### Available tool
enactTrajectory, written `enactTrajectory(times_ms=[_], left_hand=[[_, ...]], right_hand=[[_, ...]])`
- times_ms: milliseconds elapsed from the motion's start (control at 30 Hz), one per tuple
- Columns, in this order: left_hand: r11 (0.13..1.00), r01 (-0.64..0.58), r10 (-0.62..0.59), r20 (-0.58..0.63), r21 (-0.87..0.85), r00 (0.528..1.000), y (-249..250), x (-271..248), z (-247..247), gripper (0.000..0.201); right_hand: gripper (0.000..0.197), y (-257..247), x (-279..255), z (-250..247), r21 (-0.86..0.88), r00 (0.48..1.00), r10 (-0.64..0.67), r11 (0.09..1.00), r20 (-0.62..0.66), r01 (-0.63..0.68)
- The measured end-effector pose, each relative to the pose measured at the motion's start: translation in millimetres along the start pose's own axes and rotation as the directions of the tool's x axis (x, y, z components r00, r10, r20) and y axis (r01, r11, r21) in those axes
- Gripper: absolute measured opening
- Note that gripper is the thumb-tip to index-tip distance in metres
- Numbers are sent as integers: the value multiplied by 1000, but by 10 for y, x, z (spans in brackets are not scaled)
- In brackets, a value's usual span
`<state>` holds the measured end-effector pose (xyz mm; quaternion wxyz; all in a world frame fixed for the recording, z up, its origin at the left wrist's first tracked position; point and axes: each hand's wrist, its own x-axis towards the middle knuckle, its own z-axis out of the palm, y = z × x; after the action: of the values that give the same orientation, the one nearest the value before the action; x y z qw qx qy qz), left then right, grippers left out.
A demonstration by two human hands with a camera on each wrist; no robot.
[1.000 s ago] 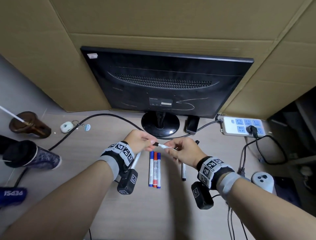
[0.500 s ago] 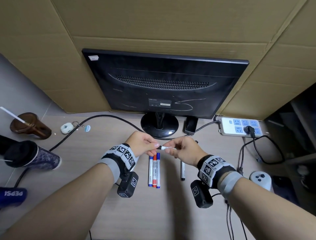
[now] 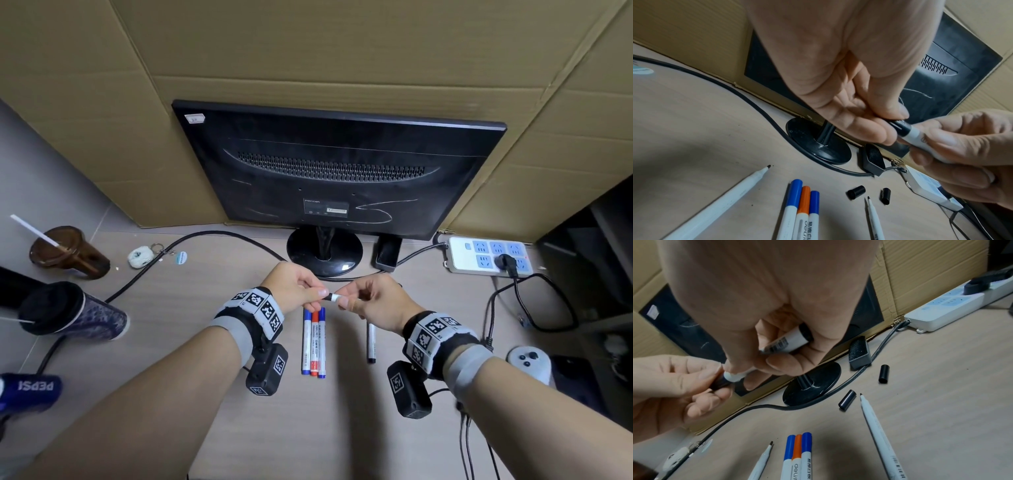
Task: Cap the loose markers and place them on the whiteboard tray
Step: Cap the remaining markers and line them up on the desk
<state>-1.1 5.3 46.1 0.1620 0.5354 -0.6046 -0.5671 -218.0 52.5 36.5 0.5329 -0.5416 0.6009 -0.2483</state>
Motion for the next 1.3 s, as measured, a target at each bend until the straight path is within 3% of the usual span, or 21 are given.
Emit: enactTrajectory(times_ms=[267, 467, 600, 767, 933, 1000, 1167, 1300], left_hand=[[997, 27, -32, -63, -74, 998, -73, 6, -79, 8], [974, 227, -213, -296, 11, 931, -518, 29, -160, 9], [930, 320, -253, -320, 178, 913, -858, -41, -202, 11], [854, 451, -372, -300, 260, 878, -1148, -19, -154, 38], [826, 450, -380, -255, 339, 889, -1213, 46, -45, 48], [809, 454, -382, -255, 373, 889, -1205, 89, -28, 42], [776, 475, -398, -261, 414, 879, -1098, 180, -39, 13], [860, 438, -376, -256, 263, 891, -1033, 220, -32, 14]], right_hand=[[3, 48, 136, 106, -7, 999, 41, 999, -10, -41], [11, 387, 199, 226, -291, 964, 221, 922, -144, -255], [21, 648, 173, 375, -308, 938, 330, 886, -108, -347], [18, 815, 169, 497, -344, 926, 363, 861, -101, -375], [6, 828, 155, 457, -159, 906, 407, 893, -114, -421], [5, 803, 148, 365, -91, 910, 377, 914, -174, -396], [13, 841, 288, 121, -402, 927, 115, 877, -358, -264], [31, 809, 411, 105, -501, 934, 84, 825, -349, -261]])
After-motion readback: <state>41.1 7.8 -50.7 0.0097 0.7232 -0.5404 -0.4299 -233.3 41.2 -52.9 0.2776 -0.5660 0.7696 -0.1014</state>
